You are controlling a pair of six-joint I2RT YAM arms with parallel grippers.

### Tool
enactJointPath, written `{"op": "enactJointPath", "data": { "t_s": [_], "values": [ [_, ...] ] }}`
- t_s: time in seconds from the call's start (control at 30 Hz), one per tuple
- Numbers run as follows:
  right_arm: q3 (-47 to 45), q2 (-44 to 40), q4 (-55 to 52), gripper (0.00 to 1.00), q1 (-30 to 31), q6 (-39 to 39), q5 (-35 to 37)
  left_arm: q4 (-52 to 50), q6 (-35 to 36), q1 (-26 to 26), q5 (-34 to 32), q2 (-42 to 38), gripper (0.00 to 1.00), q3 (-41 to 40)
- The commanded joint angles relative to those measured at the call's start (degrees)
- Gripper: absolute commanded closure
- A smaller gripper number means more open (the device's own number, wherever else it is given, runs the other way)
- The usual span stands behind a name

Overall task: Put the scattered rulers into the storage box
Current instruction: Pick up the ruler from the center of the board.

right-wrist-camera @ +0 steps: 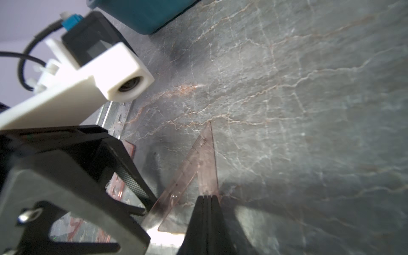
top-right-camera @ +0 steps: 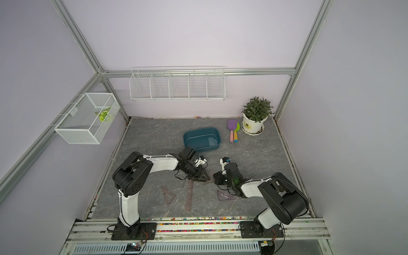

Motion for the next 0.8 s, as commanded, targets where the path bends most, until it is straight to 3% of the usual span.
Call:
{"op": "enactJointPath", "data": {
  "t_s": [0.0,0.23,0.43,0.57,0.77],
  "values": [
    [-3.8,3.2,-13.0,1.0,0.3,0.7,0.9,-3.7,0.1,-0.6,-6.8,4.9,0.72,-1.3],
    [-4.1,1.8,-13.4,1.0,0.3,0.7,0.9,-4.0,0.0,-1.0,-7.5,6.1,0.94,0.3],
    [-3.1,-3.5,-18.2,1.0,0.1,-0.1,1.9,-4.8,0.0,-1.0,-7.9,3.2,0.97,0.0],
    [-1.4,-13.1,-26.4,1.0,-2.1,-2.1,3.9,-4.8,-0.8,-1.1,-6.3,-1.0,1.0,0.3],
    [0.4,-19.8,-31.1,1.0,-4.1,-3.2,4.8,-8.4,-1.3,-0.3,-5.8,-8.4,1.0,5.5]
  ]
}}
